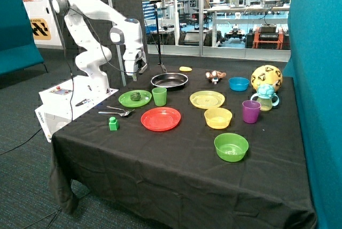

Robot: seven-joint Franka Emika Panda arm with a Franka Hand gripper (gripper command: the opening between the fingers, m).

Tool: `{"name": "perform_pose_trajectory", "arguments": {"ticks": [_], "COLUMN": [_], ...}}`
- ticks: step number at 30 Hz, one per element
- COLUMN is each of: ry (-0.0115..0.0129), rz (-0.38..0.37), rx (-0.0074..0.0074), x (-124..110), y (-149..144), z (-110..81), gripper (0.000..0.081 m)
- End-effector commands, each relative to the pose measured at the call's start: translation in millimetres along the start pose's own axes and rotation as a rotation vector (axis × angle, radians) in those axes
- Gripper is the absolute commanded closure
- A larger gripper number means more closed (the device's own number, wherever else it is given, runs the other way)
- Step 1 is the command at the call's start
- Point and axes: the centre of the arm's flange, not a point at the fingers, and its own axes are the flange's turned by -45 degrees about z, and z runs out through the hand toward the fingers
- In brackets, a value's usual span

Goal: Cook the capsicum and place it on a plate

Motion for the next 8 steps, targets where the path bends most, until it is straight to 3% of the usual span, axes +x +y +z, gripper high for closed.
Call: {"name": "perform_pose_trajectory", "arguments": {"ticks": [1,8], "ry": [-0.0048,-0.0048], "rz": [-0.021,-0.028], "rx": [0.0034,0.0034], "x": [15.4,20.0], "y": [-0.4,0.7], "z": [-6.1,-5.7], "gripper": [0.0117,0.0119]}}
